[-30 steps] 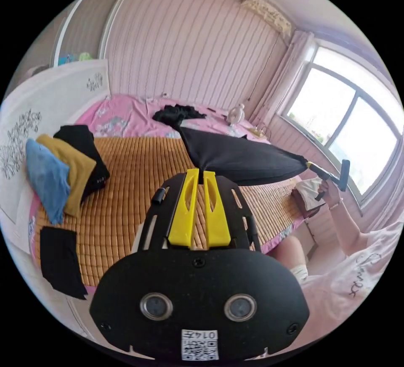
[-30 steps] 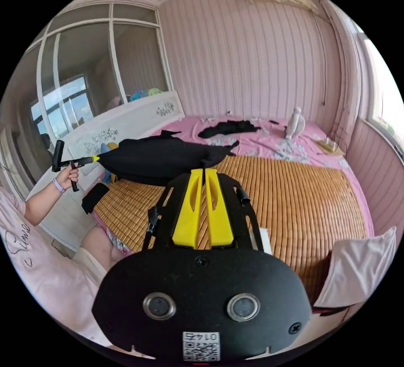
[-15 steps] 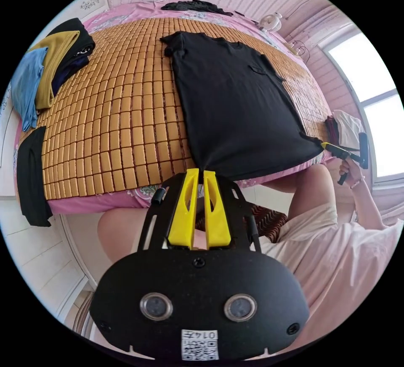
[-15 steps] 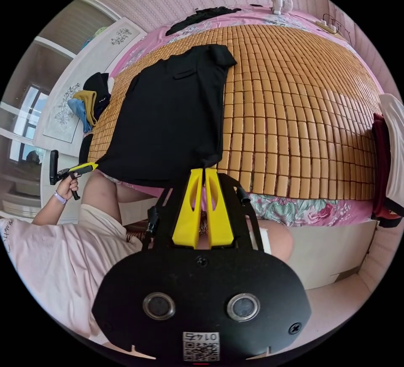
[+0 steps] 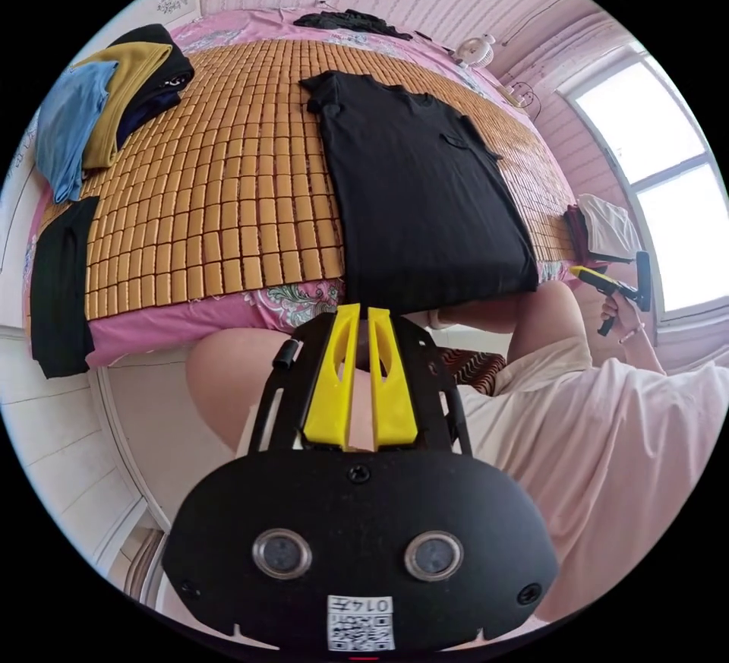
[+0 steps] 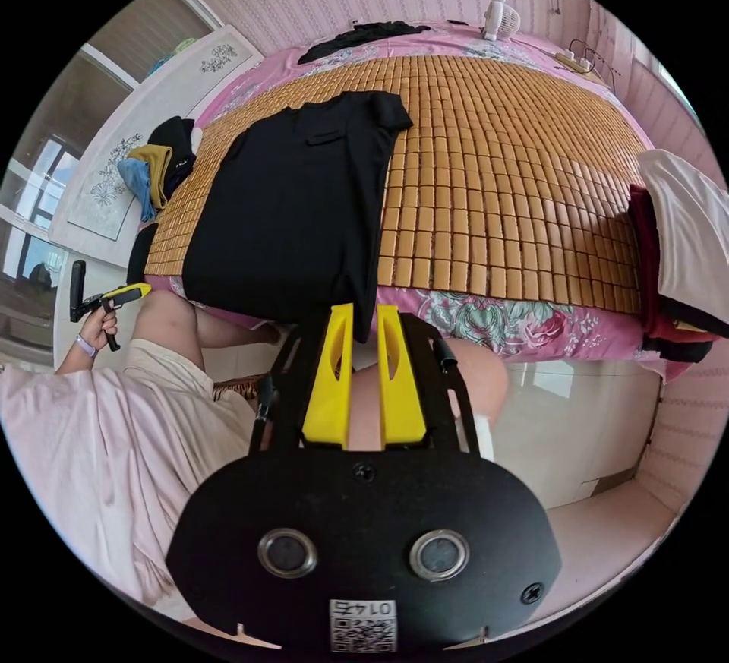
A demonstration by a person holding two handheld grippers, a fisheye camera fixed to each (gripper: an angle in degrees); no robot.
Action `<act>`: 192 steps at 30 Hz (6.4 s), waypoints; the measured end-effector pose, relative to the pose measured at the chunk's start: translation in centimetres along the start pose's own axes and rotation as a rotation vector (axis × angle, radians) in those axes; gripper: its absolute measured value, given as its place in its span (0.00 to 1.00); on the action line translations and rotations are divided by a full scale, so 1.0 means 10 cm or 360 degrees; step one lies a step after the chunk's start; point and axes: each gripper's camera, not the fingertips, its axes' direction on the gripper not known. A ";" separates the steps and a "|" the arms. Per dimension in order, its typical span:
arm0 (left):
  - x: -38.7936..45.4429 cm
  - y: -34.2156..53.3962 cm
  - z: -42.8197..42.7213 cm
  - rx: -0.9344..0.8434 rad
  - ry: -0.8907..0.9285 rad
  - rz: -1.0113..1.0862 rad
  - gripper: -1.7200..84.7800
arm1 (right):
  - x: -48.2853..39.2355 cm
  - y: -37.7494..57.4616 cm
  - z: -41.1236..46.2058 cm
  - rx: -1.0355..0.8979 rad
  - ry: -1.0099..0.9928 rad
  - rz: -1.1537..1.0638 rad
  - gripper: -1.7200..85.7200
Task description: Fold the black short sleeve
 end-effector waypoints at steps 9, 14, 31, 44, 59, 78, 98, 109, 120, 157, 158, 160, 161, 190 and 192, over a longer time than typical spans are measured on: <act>0.20 0.07 0.28 0.0214 0.0012 0.0141 0.04 | -0.04 0.19 0.02 0.0084 0.0103 -0.0016 0.10; 0.47 -0.22 0.71 0.0257 0.0094 0.0280 0.07 | -0.07 0.13 0.04 0.0175 0.0201 -0.0081 0.11; 1.20 -2.10 2.35 0.0018 0.0329 0.0589 0.07 | 0.81 -1.89 1.08 0.0419 0.0189 0.0232 0.11; 2.21 -3.72 2.88 -0.0027 0.0288 0.0921 0.08 | 1.46 -2.28 1.44 0.0301 0.0068 0.0536 0.11; 3.20 -5.15 4.49 -0.0290 -0.0035 0.1033 0.07 | 1.86 -2.58 1.81 0.0263 0.0009 0.0370 0.07; 3.04 -5.13 4.51 -0.0048 0.0162 0.1318 0.06 | 1.85 -2.76 2.11 0.0224 -0.0099 0.0530 0.02; -1.09 -2.98 2.15 0.0381 0.0017 -0.0369 0.03 | -0.78 -4.08 3.12 0.0001 -0.0356 -0.0627 0.05; -1.77 -2.98 2.01 0.0505 0.0033 -0.0427 0.11 | -2.31 -5.40 4.24 -0.0090 -0.0283 -0.0770 0.11; -1.87 -2.78 1.81 0.0433 0.0086 -0.0295 0.02 | -2.57 -5.61 4.31 -0.0123 -0.0346 -0.0913 0.02; -1.20 -2.16 1.33 0.0384 0.0011 0.0065 0.10 | -2.15 -5.60 4.20 0.0256 -0.0221 -0.0926 0.02; -1.20 -2.15 1.26 0.0362 0.0026 0.0062 0.10 | -2.03 -5.52 4.13 0.0275 -0.0210 -0.0876 0.02; -1.17 -2.13 1.16 0.0355 0.0030 0.0083 0.10 | -1.53 -5.15 3.90 0.0315 -0.0140 -0.0673 0.02; -1.13 -2.13 1.10 0.0354 0.0021 0.0117 0.10 | -1.40 -5.06 3.86 0.0308 -0.0130 -0.0626 0.02; -0.71 -2.52 1.69 0.0161 -0.0210 0.0118 0.09 | -1.15 -5.77 4.50 -0.0119 -0.0506 -0.0621 0.07; -0.76 -2.49 1.74 0.0162 -0.0201 0.0079 0.09 | -1.28 -5.83 4.48 -0.0116 -0.0486 -0.0755 0.05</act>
